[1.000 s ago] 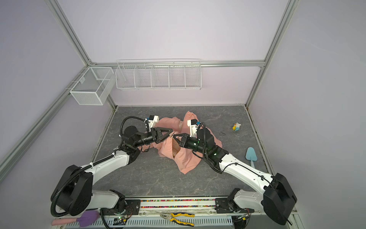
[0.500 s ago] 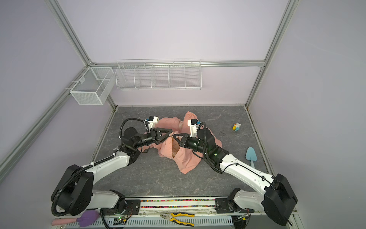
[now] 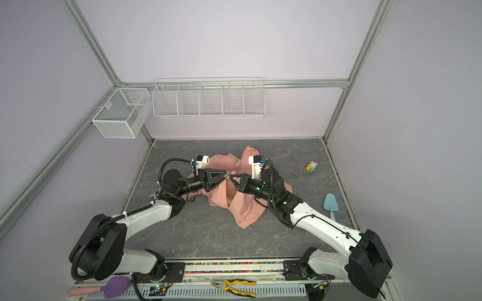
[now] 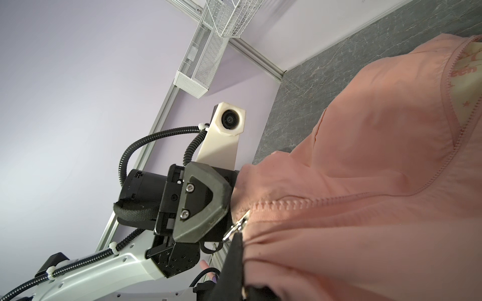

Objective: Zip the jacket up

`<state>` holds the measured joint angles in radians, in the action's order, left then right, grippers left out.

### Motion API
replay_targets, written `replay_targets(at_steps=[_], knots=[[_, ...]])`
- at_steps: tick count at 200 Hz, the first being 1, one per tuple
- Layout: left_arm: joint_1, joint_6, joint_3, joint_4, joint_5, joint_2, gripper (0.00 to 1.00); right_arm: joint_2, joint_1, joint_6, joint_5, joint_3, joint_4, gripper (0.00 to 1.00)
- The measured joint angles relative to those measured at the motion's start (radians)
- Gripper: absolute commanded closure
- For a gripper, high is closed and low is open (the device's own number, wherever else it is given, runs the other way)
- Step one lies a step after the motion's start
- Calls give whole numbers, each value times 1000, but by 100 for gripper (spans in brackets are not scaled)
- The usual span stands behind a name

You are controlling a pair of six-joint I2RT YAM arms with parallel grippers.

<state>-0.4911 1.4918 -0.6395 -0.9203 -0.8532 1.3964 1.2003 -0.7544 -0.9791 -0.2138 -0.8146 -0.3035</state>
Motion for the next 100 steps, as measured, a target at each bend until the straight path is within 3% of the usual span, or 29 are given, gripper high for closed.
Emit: replay_targets(at_steps=[63, 100], knots=[[0, 0, 0, 6, 0, -7, 73, 6, -3, 0, -15, -4, -8, 94], [0, 1, 0, 6, 0, -7, 80, 11, -10, 0, -16, -4, -15, 94]])
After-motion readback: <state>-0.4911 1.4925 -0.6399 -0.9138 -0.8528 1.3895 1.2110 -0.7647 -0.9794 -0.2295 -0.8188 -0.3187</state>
